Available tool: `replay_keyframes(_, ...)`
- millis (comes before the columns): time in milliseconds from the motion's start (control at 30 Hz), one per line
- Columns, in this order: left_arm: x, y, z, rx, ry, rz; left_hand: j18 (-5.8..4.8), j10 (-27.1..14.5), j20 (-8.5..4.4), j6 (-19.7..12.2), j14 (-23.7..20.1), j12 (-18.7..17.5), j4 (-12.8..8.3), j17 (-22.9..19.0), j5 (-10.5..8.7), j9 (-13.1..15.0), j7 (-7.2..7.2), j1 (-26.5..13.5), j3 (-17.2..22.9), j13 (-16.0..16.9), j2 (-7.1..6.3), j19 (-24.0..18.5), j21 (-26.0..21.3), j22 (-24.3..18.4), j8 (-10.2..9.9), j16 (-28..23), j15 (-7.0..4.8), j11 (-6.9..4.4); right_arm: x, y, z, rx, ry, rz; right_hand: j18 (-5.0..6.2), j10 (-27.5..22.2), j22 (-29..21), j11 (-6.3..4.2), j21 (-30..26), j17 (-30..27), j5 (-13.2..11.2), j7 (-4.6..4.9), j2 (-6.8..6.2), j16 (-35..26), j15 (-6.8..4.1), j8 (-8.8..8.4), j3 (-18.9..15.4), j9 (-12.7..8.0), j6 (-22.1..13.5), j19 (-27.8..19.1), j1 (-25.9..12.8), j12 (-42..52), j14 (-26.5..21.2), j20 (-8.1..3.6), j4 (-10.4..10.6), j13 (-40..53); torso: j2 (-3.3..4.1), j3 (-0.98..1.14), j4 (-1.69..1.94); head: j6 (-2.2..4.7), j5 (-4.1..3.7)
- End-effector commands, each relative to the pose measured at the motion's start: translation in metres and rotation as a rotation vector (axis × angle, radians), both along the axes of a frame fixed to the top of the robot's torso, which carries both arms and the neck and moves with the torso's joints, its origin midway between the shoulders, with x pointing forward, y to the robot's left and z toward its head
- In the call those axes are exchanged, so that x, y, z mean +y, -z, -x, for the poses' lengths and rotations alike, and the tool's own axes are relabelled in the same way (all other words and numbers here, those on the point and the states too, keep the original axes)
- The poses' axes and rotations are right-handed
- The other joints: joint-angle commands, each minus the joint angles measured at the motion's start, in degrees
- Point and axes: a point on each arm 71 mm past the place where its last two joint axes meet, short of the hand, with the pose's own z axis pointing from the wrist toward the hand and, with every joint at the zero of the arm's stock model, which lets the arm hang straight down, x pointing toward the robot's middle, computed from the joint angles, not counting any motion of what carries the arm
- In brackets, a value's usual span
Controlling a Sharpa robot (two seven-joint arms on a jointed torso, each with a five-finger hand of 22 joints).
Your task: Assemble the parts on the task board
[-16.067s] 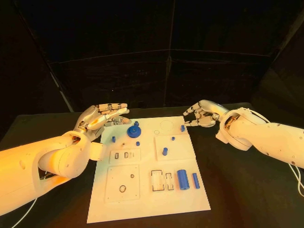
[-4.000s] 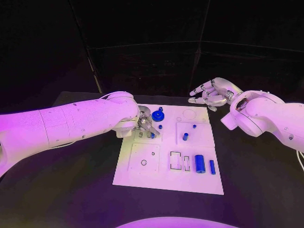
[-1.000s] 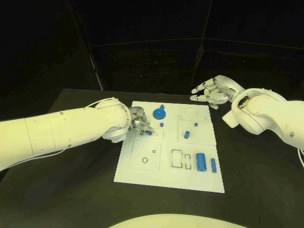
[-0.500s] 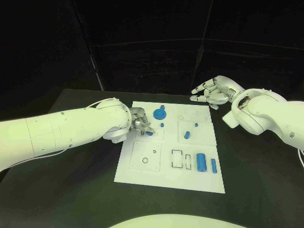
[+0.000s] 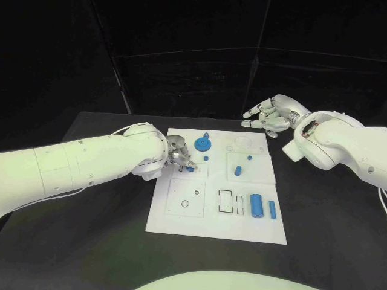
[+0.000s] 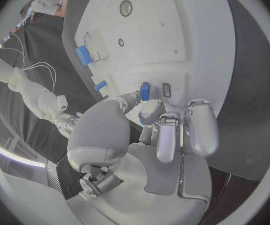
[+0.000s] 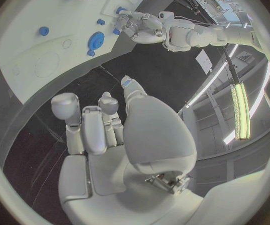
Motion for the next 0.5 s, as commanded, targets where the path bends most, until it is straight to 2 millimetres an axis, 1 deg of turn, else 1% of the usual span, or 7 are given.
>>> replay_keyframes(33, -0.0031, 0.0037, 0.0026, 0.034, 0.029, -0.021, -0.92, 0.33, -0.23, 0.17, 6.05, 0.09, -7.22, 15.09, 0.08, 0.11, -0.44, -0.44, 6.84, 0.01, 0.27, 1.46, 0.21, 0.13, 0.37, 0.18, -0.39, -0.04, 0.0010, -0.0014, -0.0001, -0.003, -0.009, -0.005, 0.74, 0.39, 0.03, 0.10, -0.27, 0.08, 0.16, 0.03, 0.47, -0.18, -0.39, 0.36, -0.17, -0.05, 0.34, 0.04, 0.10, 0.20, 1.79, -0.27, 0.07, 0.02, -0.03, 0.02, 0.02, -0.10, -0.02)
replay_keyframes(233, -0.0051, 0.0043, 0.0019, 0.040, 0.035, -0.026, -0.90, 0.54, -0.39, 0.52, 6.05, 0.30, -6.25, 15.09, -0.05, 0.37, -0.78, -1.89, 4.82, 0.07, 0.25, 1.47, 0.12, 0.14, 0.64, 0.18, -0.59, -0.30, 0.0012, -0.0014, 0.0000, -0.003, -0.009, -0.005, 0.74, 0.39, 0.03, 0.10, -0.27, 0.08, 0.16, 0.03, 0.47, -0.18, -0.39, 0.36, -0.17, -0.05, 0.34, 0.04, 0.10, 0.20, 1.79, -0.27, 0.07, 0.02, -0.03, 0.03, -0.03, -0.13, -0.03)
replay_keyframes(500, -0.0058, 0.0047, 0.0015, 0.045, 0.039, -0.030, -0.96, 0.34, -0.56, 0.99, 6.05, -0.13, -5.30, 15.09, -0.09, 0.47, -1.01, -2.96, 2.71, -0.63, 0.40, 1.57, 0.30, 0.48, 0.74, 0.18, -0.76, -0.48, 0.0010, -0.0014, 0.0000, -0.002, -0.009, -0.004, 0.75, 0.35, 0.00, 0.10, -0.29, 0.00, 0.18, 0.03, 0.49, -0.24, -0.39, 0.38, -0.21, -0.06, 0.31, 0.03, 0.05, 0.16, 1.77, -0.27, 0.12, -0.06, -0.02, 0.02, 0.03, -0.23, -0.17)
